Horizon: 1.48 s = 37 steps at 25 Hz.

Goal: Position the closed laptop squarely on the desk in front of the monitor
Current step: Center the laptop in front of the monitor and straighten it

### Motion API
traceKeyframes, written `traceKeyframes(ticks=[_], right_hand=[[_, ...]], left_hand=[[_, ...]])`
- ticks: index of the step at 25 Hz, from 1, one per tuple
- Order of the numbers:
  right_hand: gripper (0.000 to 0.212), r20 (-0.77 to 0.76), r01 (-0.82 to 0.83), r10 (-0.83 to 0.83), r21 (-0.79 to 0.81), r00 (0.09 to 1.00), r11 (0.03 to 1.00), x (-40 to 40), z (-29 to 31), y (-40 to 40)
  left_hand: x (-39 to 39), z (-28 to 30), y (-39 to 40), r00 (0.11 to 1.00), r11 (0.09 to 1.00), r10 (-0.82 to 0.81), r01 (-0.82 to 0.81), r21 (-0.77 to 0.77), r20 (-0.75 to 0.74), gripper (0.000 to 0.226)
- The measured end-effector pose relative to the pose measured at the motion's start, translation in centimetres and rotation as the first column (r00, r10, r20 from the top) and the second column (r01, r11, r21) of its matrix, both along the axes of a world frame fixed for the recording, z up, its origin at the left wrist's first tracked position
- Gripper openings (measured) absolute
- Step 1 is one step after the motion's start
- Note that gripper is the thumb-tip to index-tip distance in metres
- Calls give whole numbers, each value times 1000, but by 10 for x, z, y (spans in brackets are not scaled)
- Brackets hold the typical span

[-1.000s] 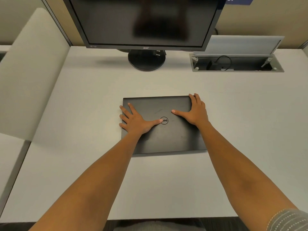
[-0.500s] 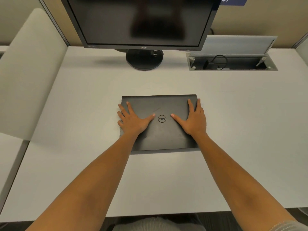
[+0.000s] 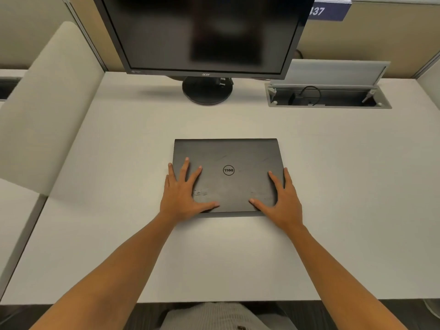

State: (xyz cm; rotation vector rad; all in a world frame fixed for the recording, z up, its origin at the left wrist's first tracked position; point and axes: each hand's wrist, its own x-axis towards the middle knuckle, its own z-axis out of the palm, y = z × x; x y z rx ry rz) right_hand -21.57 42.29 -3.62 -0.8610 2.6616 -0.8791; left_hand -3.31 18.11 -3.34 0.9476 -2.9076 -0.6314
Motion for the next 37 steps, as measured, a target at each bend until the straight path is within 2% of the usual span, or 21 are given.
traceKeyframes(ticks=[4, 8, 19, 20, 22, 24, 25, 27, 30, 37], right_hand=[[120, 81, -91, 99, -89, 992, 992, -5, -4, 14], [126, 57, -122, 125, -46, 991, 991, -9, -6, 17], [124, 46, -173, 175, -48, 984, 984, -25, -2, 19], [126, 56, -176, 179, -53, 982, 983, -26, -2, 20], [131, 139, -138, 155, -128, 978, 982, -28, -3, 22], [129, 252, -5, 65, -232, 966, 973, -27, -2, 20], [124, 284, 55, 19, -248, 959, 967, -26, -3, 18], [114, 271, 105, -40, -228, 962, 968, -24, -4, 14], [111, 249, 108, -48, -232, 967, 967, -22, -5, 13], [109, 248, 106, -46, -233, 968, 967, -8, -5, 23]], left_hand=[[18, -6, -1, 985, 982, -168, 171, -86, 34, 134], [15, -10, 6, 990, 993, -90, 81, -81, -111, 117], [12, -13, 17, 978, 998, -51, 43, -43, -202, 114], [12, -13, 17, 974, 1000, -19, 21, 6, -226, 115], [11, -10, 17, 921, 961, 214, -139, 238, -326, 116], [8, -5, 17, 815, 842, 472, -303, 446, -337, 114], [6, -2, 16, 784, 803, 531, -343, 487, -323, 113], [4, 0, 15, 763, 770, 572, -372, 519, -301, 113], [3, 3, 12, 743, 733, 604, -377, 566, -287, 116], [14, 3, 17, 760, 732, 588, -355, 582, -276, 116]])
